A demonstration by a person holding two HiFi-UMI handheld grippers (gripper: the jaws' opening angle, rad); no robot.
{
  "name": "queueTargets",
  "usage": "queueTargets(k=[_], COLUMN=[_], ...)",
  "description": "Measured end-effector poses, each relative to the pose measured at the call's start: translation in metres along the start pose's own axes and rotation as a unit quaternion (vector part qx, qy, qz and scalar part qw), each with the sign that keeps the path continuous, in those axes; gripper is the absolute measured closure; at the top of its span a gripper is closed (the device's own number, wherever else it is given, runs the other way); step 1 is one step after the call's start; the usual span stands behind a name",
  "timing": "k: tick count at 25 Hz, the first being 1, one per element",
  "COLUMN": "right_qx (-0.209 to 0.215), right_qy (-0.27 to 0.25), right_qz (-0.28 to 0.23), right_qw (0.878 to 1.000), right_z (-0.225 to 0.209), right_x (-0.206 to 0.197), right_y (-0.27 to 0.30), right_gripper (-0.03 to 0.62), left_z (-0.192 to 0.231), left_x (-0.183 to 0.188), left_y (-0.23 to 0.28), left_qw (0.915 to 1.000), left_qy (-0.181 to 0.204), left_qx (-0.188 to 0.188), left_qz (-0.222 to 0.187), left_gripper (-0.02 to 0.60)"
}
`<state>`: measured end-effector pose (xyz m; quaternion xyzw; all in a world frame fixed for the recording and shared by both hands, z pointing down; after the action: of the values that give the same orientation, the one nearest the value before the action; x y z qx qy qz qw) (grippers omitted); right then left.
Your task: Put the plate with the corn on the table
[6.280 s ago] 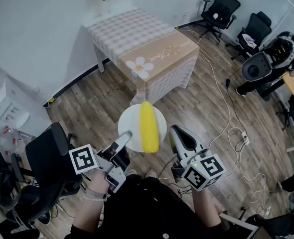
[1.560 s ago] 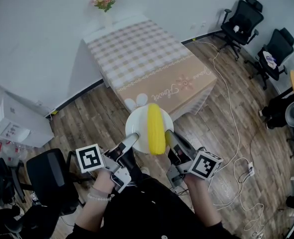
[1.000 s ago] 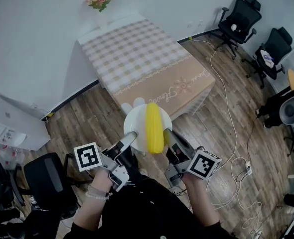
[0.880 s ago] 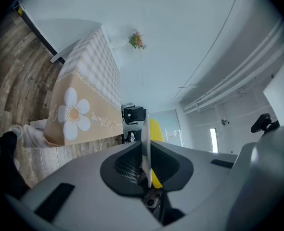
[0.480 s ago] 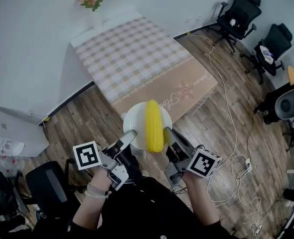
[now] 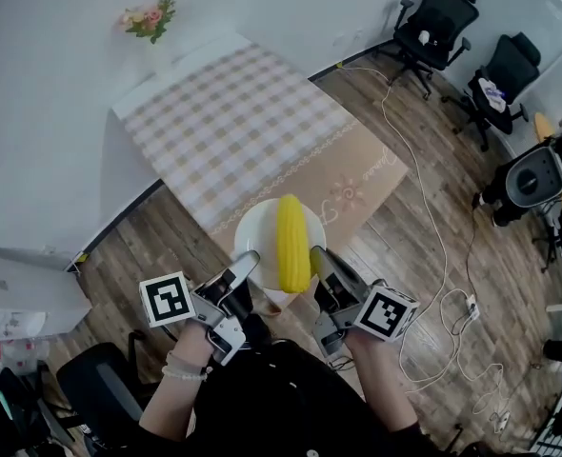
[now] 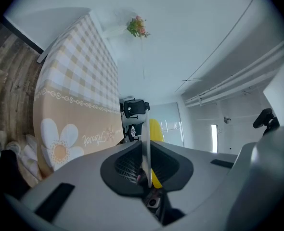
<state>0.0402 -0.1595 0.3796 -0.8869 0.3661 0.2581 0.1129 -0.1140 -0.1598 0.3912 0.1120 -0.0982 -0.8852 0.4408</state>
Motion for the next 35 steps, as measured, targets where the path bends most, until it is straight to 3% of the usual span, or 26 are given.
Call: queueTargets(k=[7, 12, 16, 21, 26, 35], right_qx=[0.007, -0.028, -0.016, -0.051, -0.060, -0.066], right_qy=[-0.011, -0.012, -0.010, -0.016, -0.010, -0.005], right_qz=[-0.013, -0.018, -0.032, -0.027, -0.029, -0.005], right_qw=[1.000, 0.999, 0.999, 0.998, 0.998, 0.998], right_z=[-0.022, -0.035, -0.032, -0.041, -0.052, -0.075], right_x=[0.007, 0.009, 0.014, 0.017, 0.017, 0.022], right_y=[-0.095, -0.089, -0.074, -0.079, -0.063, -0.084], right_gripper=[0.510, 0.510, 0.511, 0.513, 0.514, 0.517], left_z=[-0.007, -0.006, 0.000, 0.001, 0.009, 0.021], left_x=[-0.089, -0.075, -0.063, -0.059, -0.039, -0.060], left_y=[0.033, 0.043, 0.050, 0.059, 0.067, 0.086], left_qw=[0.9997, 0.9992, 0.9989, 0.9984, 0.9977, 0.9972], left_qy=[0.024, 0.036, 0.036, 0.036, 0.044, 0.052], left_qx=[-0.001, -0.002, 0.005, 0.005, 0.008, 0.036], left_qz=[0.000, 0.015, 0.030, 0.043, 0.051, 0.040], left_gripper=[0.543, 0.543, 0.543, 0.545, 0.545, 0.549])
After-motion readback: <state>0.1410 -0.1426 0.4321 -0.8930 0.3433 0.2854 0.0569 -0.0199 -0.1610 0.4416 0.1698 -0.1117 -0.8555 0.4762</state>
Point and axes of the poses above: the fingertips, and each gripper's own axes: y forward along the fingers, z to its left, x out of its top, the point moved 3 cm from there along -y, backward along the fingers, and after that the axes turned 13 degrees about x, right-handed, at the moved point
